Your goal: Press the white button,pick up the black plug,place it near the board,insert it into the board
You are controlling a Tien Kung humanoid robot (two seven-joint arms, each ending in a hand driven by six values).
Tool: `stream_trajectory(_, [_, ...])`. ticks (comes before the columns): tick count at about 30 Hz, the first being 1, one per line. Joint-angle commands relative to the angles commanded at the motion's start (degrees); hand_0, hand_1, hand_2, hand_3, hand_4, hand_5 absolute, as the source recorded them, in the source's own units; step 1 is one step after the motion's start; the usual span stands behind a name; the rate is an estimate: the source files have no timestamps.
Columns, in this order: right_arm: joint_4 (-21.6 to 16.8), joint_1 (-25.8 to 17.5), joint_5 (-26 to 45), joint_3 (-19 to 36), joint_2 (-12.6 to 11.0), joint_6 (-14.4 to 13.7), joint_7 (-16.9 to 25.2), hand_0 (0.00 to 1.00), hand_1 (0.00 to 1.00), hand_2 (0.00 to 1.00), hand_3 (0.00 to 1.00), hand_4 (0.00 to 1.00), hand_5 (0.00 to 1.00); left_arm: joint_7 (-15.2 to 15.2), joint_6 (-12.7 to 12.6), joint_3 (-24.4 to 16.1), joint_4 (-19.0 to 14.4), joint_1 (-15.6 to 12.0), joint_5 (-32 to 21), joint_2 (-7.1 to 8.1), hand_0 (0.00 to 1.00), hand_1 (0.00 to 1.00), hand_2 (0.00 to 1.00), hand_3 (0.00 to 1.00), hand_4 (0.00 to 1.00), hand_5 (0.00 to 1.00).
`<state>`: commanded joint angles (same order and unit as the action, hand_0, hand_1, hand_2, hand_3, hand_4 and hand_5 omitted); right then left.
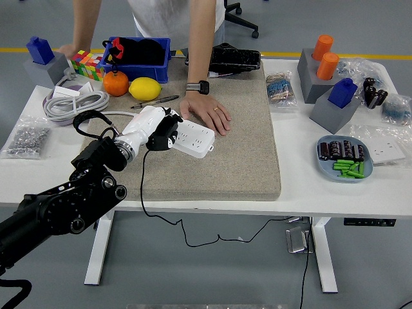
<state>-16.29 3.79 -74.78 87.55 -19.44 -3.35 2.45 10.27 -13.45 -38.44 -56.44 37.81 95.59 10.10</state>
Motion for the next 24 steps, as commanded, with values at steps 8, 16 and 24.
stream_trajectory(8, [-0.06, 0.08, 0.05, 0.09, 0.01, 0.0, 0.02, 0.668, 0.6, 0.563, 0.577, 0.627, 0.334, -0.45, -0.2, 0.34, 0.96, -0.02, -0.57, -0.18, 0.829, 0.805, 0.729, 0.677, 0.541, 0.002])
stream_trajectory(16, [-0.14, 0.06, 0.19, -0.06, 0.06, -0.03, 0.09, 0.668, 0.6, 0.563, 0.577, 0.626, 0.333, -1.11, -0.53, 0.49, 1.71, -0.22, -1.11, -0.54, 0.831, 0.806, 0.729, 0.676, 0.546, 0.002])
stream_trajectory(24, [-0.11, -0.1, 0.14, -0.05, 0.01, -0.06, 0.14, 0.667, 0.599, 0.563, 0.577, 0.626, 0.333, -3.0, -2.63, -2.42, -0.93, -0.72, -0.04, 0.25, 0.844, 0.835, 0.767, 0.709, 0.667, 0.002])
